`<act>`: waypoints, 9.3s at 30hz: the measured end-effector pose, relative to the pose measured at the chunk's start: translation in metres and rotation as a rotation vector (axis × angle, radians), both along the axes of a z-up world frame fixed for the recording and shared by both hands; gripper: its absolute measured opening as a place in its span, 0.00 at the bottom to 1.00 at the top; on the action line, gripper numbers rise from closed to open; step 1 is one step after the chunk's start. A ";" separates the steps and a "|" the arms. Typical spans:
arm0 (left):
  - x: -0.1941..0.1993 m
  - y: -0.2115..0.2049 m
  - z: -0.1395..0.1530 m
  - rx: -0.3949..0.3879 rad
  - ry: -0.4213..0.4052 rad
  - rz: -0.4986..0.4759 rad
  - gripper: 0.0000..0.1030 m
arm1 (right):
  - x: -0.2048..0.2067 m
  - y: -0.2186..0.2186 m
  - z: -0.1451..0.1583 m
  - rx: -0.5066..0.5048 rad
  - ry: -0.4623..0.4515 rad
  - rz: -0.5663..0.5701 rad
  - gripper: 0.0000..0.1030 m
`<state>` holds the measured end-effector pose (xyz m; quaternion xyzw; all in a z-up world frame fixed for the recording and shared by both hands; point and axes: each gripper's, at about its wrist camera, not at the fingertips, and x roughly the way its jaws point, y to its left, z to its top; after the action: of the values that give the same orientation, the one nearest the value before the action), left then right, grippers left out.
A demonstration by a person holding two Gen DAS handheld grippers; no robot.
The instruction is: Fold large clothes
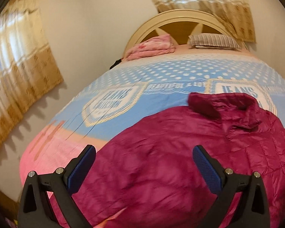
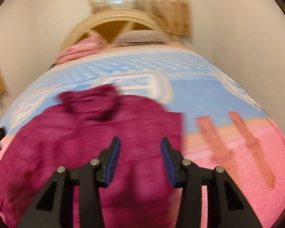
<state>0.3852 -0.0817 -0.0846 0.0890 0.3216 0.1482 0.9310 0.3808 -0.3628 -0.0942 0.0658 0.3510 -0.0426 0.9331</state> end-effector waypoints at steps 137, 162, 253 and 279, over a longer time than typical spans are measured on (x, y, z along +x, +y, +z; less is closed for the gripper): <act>-0.055 -0.152 0.005 0.120 -0.035 -0.446 0.85 | -0.115 -0.135 -0.045 -0.086 0.028 -0.106 0.86; 0.001 0.163 -0.118 0.017 0.240 0.183 0.87 | -0.009 0.079 -0.039 0.016 0.150 0.252 0.20; 0.138 0.035 -0.120 -0.188 0.229 -0.146 0.96 | 0.030 0.102 -0.092 0.006 0.137 0.239 0.36; 0.154 0.086 -0.119 -0.234 0.269 -0.171 0.99 | 0.102 0.082 -0.073 0.022 0.174 0.137 0.54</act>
<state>0.5395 0.0039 -0.2039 0.0262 0.4493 0.0170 0.8929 0.4832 -0.2804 -0.1670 0.0478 0.4348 0.0197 0.8990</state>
